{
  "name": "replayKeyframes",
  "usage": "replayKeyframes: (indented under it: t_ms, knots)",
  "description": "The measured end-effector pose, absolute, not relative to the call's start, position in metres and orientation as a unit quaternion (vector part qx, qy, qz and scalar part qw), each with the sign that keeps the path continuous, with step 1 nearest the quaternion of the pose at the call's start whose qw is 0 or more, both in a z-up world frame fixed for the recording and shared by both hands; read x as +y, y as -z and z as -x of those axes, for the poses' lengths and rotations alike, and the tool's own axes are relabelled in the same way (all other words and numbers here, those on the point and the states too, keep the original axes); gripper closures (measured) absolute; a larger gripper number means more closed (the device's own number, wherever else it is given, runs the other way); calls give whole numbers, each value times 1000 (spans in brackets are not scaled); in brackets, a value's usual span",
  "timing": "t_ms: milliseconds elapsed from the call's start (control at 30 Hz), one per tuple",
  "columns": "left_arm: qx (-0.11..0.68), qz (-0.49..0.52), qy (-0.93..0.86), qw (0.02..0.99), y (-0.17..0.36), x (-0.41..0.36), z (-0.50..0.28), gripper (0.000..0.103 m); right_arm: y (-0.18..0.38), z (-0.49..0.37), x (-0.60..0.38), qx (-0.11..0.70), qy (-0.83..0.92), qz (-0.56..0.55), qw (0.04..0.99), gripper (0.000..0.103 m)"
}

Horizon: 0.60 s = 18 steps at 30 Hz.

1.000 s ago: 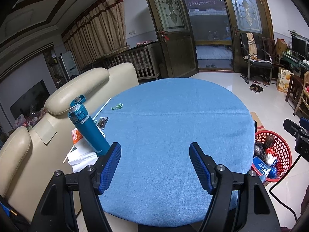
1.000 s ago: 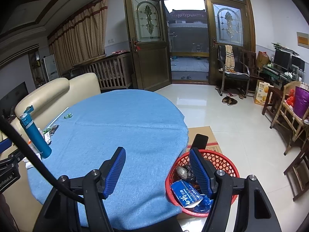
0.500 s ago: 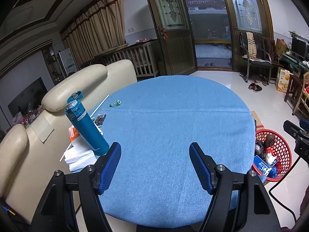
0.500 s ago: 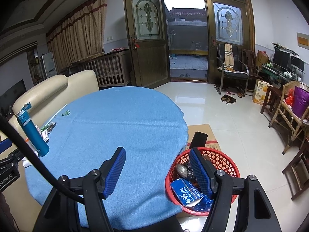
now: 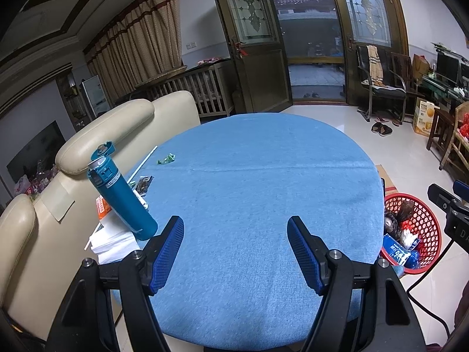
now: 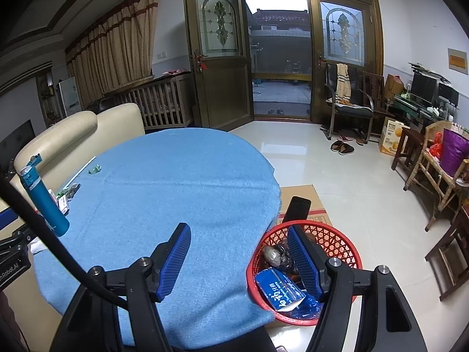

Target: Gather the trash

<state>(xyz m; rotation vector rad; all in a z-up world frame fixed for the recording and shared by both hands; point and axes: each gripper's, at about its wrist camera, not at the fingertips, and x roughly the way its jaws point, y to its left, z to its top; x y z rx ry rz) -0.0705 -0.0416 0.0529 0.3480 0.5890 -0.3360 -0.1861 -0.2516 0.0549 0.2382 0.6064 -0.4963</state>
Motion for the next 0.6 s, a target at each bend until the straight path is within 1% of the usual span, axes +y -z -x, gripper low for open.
replayKeyframes:
  t_ms: [600]
  knots:
    - [297,-192,185,917,-45,-72,62,29,-40,188,-276,305,257,-139,906,31]
